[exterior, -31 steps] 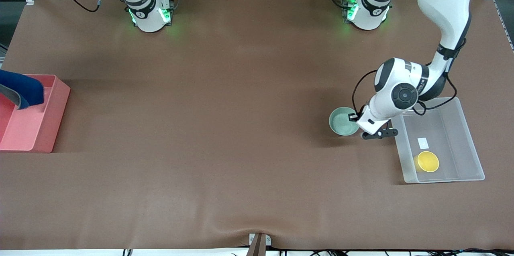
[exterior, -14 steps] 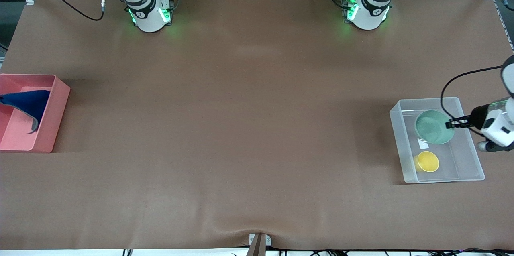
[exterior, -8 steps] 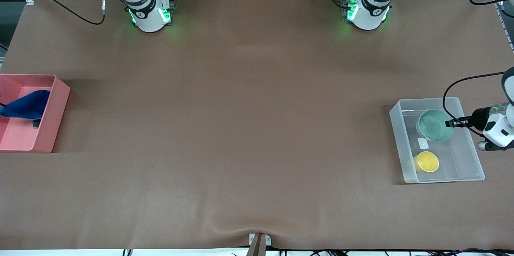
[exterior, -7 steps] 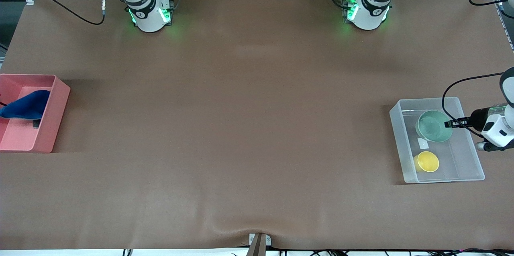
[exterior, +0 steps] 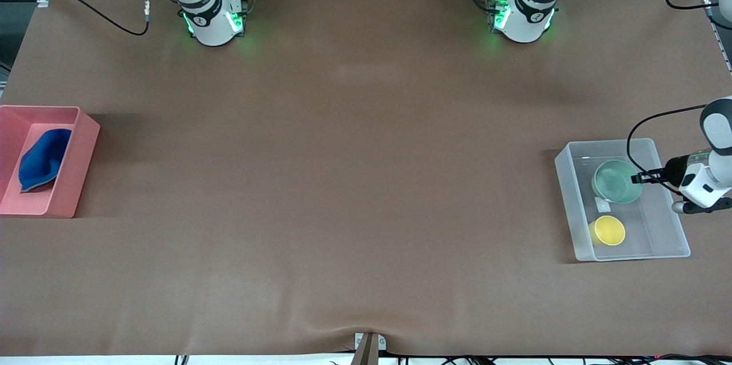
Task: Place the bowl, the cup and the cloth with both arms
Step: 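Lower the bowl into the clear bin while the right gripper drops the cloth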
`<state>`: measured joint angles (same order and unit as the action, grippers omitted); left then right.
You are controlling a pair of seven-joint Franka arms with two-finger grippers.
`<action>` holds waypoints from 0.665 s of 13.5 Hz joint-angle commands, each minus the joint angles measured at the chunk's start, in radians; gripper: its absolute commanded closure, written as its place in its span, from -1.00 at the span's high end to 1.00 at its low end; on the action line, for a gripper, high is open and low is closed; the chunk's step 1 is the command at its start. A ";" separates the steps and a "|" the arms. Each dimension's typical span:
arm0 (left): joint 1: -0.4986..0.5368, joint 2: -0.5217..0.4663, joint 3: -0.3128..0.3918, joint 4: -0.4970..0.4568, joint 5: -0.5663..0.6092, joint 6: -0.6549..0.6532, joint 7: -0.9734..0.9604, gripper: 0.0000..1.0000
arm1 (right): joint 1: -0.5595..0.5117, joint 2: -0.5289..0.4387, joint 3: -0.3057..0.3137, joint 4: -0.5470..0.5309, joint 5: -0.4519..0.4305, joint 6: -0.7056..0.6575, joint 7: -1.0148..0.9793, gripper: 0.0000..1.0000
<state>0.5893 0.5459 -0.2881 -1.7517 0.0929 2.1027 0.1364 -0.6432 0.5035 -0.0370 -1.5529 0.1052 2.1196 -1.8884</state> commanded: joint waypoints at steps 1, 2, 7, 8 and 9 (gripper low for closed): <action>0.015 -0.006 -0.008 -0.061 0.018 0.074 0.018 -1.00 | 0.046 -0.052 -0.003 -0.016 0.013 -0.087 0.144 1.00; 0.017 -0.006 -0.008 -0.077 0.018 0.094 0.020 -1.00 | 0.066 -0.074 -0.004 -0.024 0.013 -0.101 0.184 1.00; 0.030 0.017 -0.008 -0.101 0.044 0.143 0.043 -1.00 | 0.152 -0.147 -0.004 -0.059 0.008 -0.194 0.420 1.00; 0.030 0.017 -0.008 -0.100 0.048 0.143 0.054 -1.00 | 0.168 -0.161 -0.004 -0.067 0.007 -0.214 0.470 1.00; 0.030 0.023 -0.008 -0.095 0.053 0.143 0.068 -0.76 | 0.187 -0.177 -0.004 -0.076 0.005 -0.227 0.518 1.00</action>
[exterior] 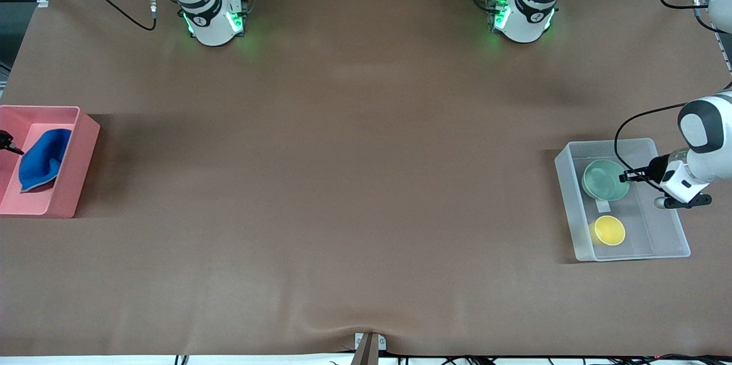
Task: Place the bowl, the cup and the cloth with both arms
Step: 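Lower the bowl into the clear bin while the right gripper drops the cloth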
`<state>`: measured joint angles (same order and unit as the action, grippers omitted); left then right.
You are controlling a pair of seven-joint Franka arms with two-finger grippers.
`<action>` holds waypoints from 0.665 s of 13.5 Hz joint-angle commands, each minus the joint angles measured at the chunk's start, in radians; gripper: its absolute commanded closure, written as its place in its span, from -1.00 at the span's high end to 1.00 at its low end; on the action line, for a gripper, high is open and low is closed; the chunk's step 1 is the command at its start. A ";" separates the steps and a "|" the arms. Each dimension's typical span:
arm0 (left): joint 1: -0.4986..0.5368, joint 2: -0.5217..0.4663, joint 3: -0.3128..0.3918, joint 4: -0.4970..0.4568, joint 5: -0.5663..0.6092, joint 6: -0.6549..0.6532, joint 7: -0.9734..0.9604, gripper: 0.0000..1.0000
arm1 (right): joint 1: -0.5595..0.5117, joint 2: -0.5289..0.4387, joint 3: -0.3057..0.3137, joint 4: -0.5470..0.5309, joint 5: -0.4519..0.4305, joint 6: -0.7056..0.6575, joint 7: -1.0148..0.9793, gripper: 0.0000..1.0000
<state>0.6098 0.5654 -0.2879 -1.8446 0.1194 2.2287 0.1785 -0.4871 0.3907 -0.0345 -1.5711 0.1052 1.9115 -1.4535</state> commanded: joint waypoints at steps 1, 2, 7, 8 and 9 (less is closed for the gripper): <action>0.007 0.005 -0.008 0.002 0.026 0.017 0.025 -0.38 | 0.045 -0.079 -0.007 -0.070 0.004 -0.025 0.128 1.00; 0.007 0.005 -0.008 0.002 0.026 0.014 0.025 0.27 | 0.062 -0.091 -0.007 -0.078 0.004 -0.035 0.174 1.00; -0.004 -0.022 -0.020 0.013 0.026 0.003 0.010 1.00 | 0.183 -0.127 -0.008 -0.075 -0.021 -0.101 0.468 1.00; -0.004 -0.033 -0.031 0.021 0.026 -0.015 0.010 1.00 | 0.212 -0.142 -0.007 -0.075 -0.042 -0.118 0.552 1.00; -0.004 -0.044 -0.039 0.033 0.026 -0.033 0.010 1.00 | 0.240 -0.159 -0.007 -0.075 -0.048 -0.149 0.643 1.00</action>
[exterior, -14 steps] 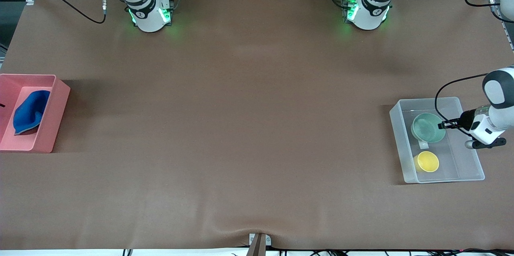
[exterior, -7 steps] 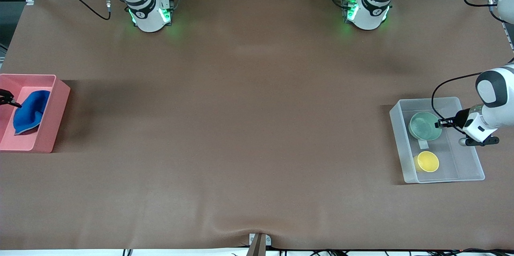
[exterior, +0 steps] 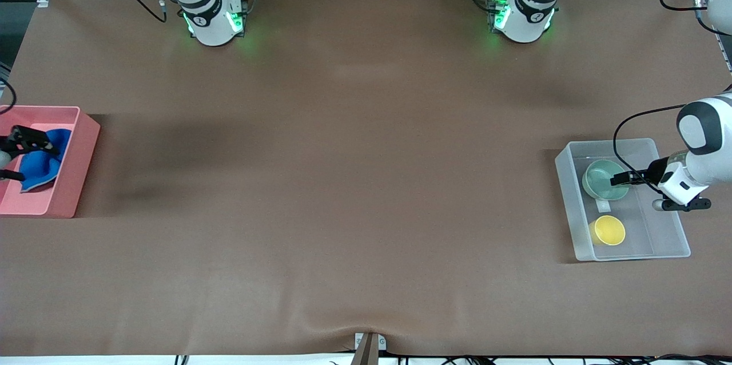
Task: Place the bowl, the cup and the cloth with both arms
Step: 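Lower the bowl into the clear bin while the right gripper drops the cloth, then open the left gripper to release the bowl in the clear bin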
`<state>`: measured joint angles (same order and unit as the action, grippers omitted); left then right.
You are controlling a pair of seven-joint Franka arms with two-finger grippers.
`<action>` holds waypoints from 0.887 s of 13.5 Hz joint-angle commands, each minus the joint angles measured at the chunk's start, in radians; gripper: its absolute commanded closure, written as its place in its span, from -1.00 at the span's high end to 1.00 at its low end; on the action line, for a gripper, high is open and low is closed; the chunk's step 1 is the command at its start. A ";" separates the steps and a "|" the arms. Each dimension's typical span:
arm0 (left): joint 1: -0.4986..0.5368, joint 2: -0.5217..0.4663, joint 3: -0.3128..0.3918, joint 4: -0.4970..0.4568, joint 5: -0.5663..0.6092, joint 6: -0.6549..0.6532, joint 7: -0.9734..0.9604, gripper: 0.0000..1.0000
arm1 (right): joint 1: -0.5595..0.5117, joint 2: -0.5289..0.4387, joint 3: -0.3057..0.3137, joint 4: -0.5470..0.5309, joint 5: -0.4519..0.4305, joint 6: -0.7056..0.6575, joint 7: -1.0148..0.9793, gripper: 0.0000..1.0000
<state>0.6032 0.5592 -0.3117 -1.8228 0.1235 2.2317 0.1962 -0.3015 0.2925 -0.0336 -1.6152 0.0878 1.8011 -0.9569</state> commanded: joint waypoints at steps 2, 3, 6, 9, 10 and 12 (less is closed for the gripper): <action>0.003 -0.057 -0.041 0.051 0.022 -0.114 -0.009 1.00 | 0.108 -0.102 -0.008 -0.026 -0.036 -0.098 0.322 1.00; 0.003 -0.067 -0.053 0.069 0.021 -0.145 -0.011 1.00 | 0.126 -0.124 -0.008 -0.026 -0.037 -0.132 0.411 1.00; 0.003 -0.103 -0.101 0.115 0.022 -0.234 -0.055 1.00 | 0.151 -0.176 -0.005 -0.006 -0.042 -0.218 0.616 1.00; 0.001 -0.168 -0.127 0.114 0.024 -0.247 -0.070 1.00 | 0.168 -0.211 -0.005 0.047 -0.045 -0.328 0.748 1.00; 0.001 -0.197 -0.148 0.115 0.022 -0.265 -0.072 1.00 | 0.176 -0.233 -0.006 0.047 -0.045 -0.345 0.789 1.00; 0.001 -0.234 -0.176 0.115 0.022 -0.290 -0.086 1.00 | 0.177 -0.268 -0.008 0.051 -0.045 -0.391 0.808 1.00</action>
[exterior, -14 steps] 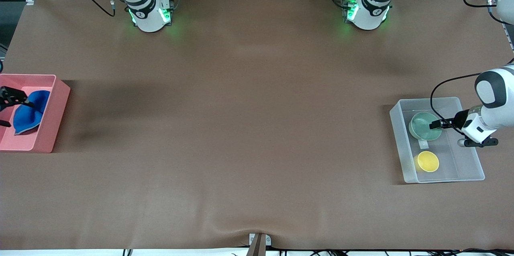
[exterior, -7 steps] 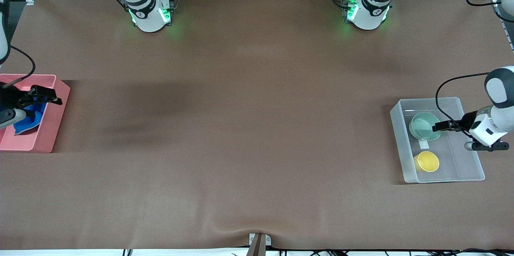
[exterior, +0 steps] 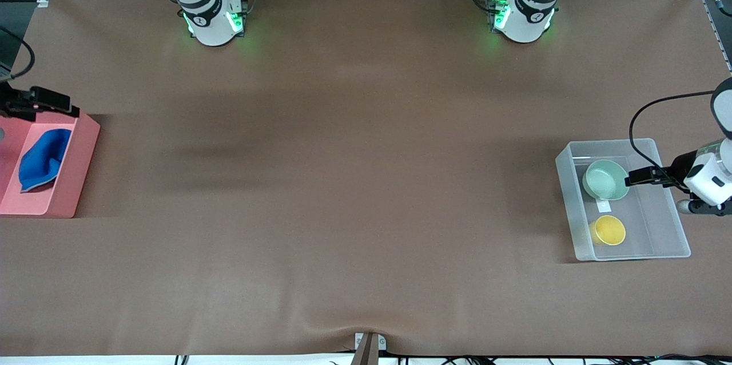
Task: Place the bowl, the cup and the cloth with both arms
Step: 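Open the left gripper to release the bowl in the clear bin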
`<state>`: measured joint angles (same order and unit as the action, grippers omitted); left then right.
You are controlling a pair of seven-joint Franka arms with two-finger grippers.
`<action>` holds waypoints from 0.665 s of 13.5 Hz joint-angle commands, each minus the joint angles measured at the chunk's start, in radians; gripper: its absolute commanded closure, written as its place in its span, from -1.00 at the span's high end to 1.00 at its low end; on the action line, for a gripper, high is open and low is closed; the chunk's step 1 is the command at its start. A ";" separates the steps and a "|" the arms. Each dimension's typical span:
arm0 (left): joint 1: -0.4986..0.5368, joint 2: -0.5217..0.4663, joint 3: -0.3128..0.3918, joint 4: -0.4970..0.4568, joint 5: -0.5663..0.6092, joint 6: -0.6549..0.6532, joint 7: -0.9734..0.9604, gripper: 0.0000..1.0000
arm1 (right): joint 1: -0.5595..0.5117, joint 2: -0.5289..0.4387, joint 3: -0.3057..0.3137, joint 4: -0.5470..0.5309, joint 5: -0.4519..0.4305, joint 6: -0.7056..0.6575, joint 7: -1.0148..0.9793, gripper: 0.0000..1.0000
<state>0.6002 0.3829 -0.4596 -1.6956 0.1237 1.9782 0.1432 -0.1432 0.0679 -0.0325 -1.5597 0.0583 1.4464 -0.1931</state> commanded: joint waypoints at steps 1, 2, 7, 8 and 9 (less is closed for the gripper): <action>0.004 -0.074 -0.042 -0.012 0.022 -0.038 -0.075 1.00 | 0.031 -0.060 -0.009 0.001 -0.014 -0.064 0.058 1.00; 0.004 -0.090 -0.063 -0.013 0.022 -0.053 -0.136 1.00 | 0.049 -0.066 -0.007 0.006 -0.014 -0.092 0.093 1.00; 0.003 -0.180 -0.129 -0.009 0.021 -0.114 -0.234 1.00 | 0.114 -0.079 0.003 0.050 0.052 -0.167 0.169 1.00; -0.025 -0.206 -0.122 -0.009 0.011 -0.142 -0.234 1.00 | 0.114 -0.083 0.005 0.062 0.046 -0.156 0.169 1.00; -0.068 -0.219 -0.090 -0.009 0.010 -0.177 -0.235 1.00 | 0.120 -0.083 0.003 0.073 0.037 -0.135 0.175 1.00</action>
<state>0.5824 0.2150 -0.5808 -1.6942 0.1246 1.8577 -0.0753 -0.0304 -0.0022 -0.0228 -1.5094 0.0909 1.3012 -0.0407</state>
